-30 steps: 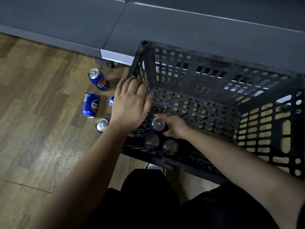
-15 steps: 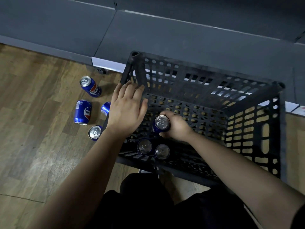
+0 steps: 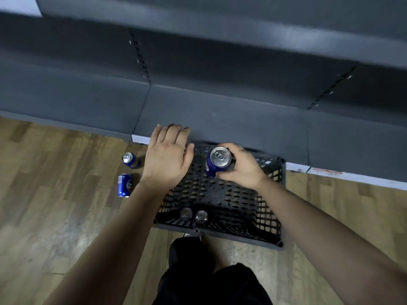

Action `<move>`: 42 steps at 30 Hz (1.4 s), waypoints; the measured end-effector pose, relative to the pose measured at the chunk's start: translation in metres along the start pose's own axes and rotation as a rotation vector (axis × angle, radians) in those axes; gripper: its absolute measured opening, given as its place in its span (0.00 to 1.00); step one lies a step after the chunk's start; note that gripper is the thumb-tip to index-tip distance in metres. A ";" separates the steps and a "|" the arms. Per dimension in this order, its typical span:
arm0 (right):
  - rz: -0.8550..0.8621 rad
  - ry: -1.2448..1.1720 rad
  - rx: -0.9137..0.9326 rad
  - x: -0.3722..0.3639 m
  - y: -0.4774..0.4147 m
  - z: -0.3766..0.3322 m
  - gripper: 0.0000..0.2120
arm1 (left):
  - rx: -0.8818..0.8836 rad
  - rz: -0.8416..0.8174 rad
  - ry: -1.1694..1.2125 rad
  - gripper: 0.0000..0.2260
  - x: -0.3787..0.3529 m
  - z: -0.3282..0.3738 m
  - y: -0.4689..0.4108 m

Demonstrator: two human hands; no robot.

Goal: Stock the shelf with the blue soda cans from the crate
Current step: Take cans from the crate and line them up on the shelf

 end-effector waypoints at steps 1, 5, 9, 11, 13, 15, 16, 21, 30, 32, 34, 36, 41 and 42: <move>0.014 -0.013 0.001 0.022 0.006 -0.024 0.34 | -0.005 0.000 0.004 0.20 0.026 0.007 -0.007; 0.062 -0.090 -0.013 0.107 0.030 -0.115 0.34 | -0.024 0.018 0.027 0.21 0.132 0.038 -0.037; 0.099 -0.092 0.015 0.184 0.049 -0.200 0.32 | -0.042 0.035 0.044 0.22 0.221 0.069 -0.066; 0.126 -0.104 0.037 0.218 0.056 -0.237 0.30 | -0.061 0.044 0.040 0.22 0.258 0.082 -0.077; 0.155 -0.132 0.056 0.249 0.063 -0.270 0.29 | -0.092 0.073 0.034 0.22 0.292 0.093 -0.088; 0.195 -0.161 0.074 0.276 0.069 -0.299 0.28 | -0.129 0.102 0.035 0.21 0.323 0.101 -0.098; 0.217 -0.171 0.088 0.289 0.072 -0.313 0.28 | -0.146 0.113 0.038 0.21 0.336 0.105 -0.103; 0.318 -0.177 0.147 0.343 0.088 -0.370 0.26 | -0.188 0.163 0.087 0.23 0.387 0.121 -0.128; 0.470 -0.165 0.168 0.427 0.109 -0.419 0.23 | -0.291 0.264 0.111 0.24 0.448 0.168 -0.169; 0.487 -0.157 0.167 0.443 0.109 -0.422 0.23 | -0.302 0.267 0.108 0.24 0.455 0.176 -0.179; 0.515 -0.164 0.168 0.459 0.108 -0.422 0.23 | -0.308 0.269 0.097 0.25 0.459 0.184 -0.189; 0.542 -0.153 0.172 0.476 0.105 -0.423 0.23 | -0.308 0.281 0.088 0.25 0.460 0.192 -0.199; 0.570 -0.110 0.196 0.519 0.089 -0.419 0.22 | -0.294 0.305 0.082 0.26 0.456 0.216 -0.226; 0.572 -0.098 0.202 0.528 0.085 -0.418 0.23 | -0.283 0.313 0.086 0.26 0.455 0.221 -0.231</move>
Point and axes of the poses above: each hand's wrist, its own y-axis away from the middle knuckle, its own x-axis out of the back of the hand, z = x × y, the point moved 7 cm from there along -y, towards the middle knuckle, and after that the axes turned 2 degrees about x, right-handed, at the moved point
